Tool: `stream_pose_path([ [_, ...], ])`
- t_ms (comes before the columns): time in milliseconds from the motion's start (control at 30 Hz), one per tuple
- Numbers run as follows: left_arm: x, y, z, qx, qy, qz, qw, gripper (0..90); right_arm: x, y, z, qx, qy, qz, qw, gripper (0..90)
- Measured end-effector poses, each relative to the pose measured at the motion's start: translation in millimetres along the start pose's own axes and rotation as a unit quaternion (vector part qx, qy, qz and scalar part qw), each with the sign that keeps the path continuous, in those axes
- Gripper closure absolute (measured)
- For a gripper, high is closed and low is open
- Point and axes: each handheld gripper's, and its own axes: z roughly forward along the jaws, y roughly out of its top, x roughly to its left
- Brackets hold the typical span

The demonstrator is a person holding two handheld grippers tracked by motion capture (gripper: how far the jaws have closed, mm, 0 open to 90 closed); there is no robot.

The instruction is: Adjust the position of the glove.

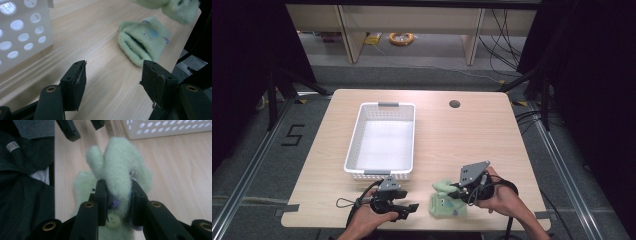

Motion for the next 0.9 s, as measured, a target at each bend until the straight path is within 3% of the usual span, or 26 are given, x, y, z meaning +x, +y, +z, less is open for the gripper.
stream_pose_path([
  [100, 0.2, -0.1, 0.6, -0.001, -0.003, -0.001, 1.0000, 36.2, 5.8, -2.4, 4.0, 0.002, 0.011, -0.012, 0.9999, 72.8],
  [133, 0.3, 0.0, 0.5, 0.000, -0.004, -0.001, 1.0000, 36.2, 8.5, -3.0, 3.9, 0.007, 0.012, -0.002, 0.9999, 72.6],
  [167, 0.2, 0.1, 0.6, 0.000, -0.004, -0.001, 1.0000, 36.2, 8.5, -3.6, 6.5, 0.006, 0.019, -0.021, 0.9996, 72.4],
  [500, -0.7, 0.6, 0.1, 0.000, -0.002, -0.003, 1.0000, 36.3, 11.9, -6.2, 22.5, 0.023, 0.044, -0.051, 0.9975, 66.8],
  [567, -0.2, 2.2, -0.6, -0.004, -0.032, -0.028, 0.9991, 36.3, 10.8, -8.5, 25.8, 0.028, 0.047, -0.045, 0.9975, 62.3],
  [767, -6.8, 8.4, -1.4, -0.011, -0.040, -0.017, 0.9990, 36.5, 12.6, -10.2, 23.2, 0.010, 0.040, -0.020, 0.9989, 48.3],
  [800, -8.4, 9.4, -1.3, -0.012, -0.034, -0.019, 0.9992, 36.5, 13.3, -10.5, 20.6, 0.008, 0.036, -0.008, 0.9993, 47.2],
  [900, -9.9, 13.8, -1.2, -0.016, -0.043, -0.014, 0.9988, 36.9, 16.0, -12.6, 12.7, 0.001, 0.025, 0.009, 0.9996, 46.7],
])
